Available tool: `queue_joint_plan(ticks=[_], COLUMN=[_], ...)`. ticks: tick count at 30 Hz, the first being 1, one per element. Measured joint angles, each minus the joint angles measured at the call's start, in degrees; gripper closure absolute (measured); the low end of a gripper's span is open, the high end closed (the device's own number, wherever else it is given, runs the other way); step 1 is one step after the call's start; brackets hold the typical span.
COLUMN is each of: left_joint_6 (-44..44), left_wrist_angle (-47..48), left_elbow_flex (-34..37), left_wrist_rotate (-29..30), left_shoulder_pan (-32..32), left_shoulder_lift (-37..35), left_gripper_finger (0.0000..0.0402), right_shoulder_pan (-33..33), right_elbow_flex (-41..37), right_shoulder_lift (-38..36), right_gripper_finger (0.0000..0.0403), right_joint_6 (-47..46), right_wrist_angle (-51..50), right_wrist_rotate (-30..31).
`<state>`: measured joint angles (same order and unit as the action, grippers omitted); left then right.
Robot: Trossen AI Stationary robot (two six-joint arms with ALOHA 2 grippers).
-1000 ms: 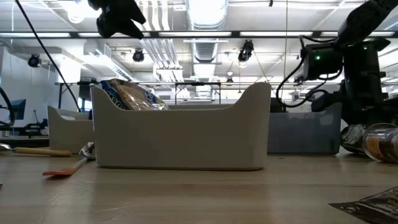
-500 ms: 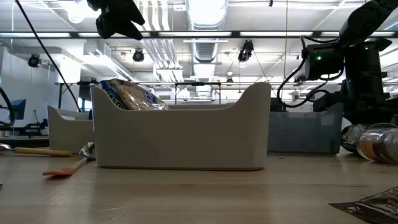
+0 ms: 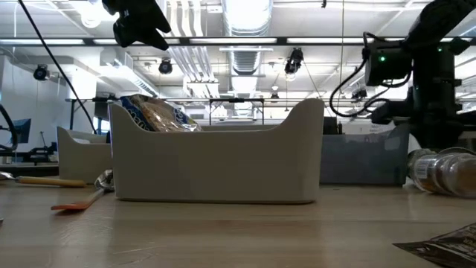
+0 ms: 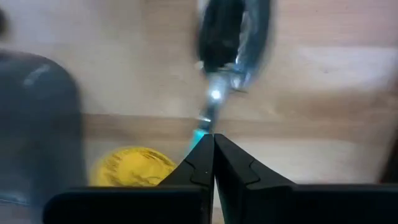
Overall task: Pick & Place Food Item
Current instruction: Put the light green spoon into the black bin
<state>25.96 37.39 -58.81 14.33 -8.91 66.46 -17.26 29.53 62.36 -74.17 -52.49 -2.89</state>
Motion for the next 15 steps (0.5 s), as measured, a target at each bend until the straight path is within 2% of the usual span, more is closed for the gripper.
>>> queue_joint_plan(ticks=[10, 15], left_joint_6=[0.38, 0.92], left_wrist_angle=[0.20, 0.20], left_elbow_flex=[0.00, 0.00], left_wrist_rotate=[0.01, 0.00], left_shoulder_pan=[0.00, 0.00], left_shoulder_lift=[0.02, 0.02], left_gripper_finger=[0.0189, 0.0189], right_shoulder_pan=[-0.02, -0.05], right_elbow_flex=[1.06, 1.00], right_shoulder_lift=[-2.73, -1.62], right_gripper_finger=[0.0397, 0.0396], right_joint_6=[0.42, 0.58], right_wrist_angle=[-2.09, -2.21], right_wrist_rotate=[0.11, 2.82])
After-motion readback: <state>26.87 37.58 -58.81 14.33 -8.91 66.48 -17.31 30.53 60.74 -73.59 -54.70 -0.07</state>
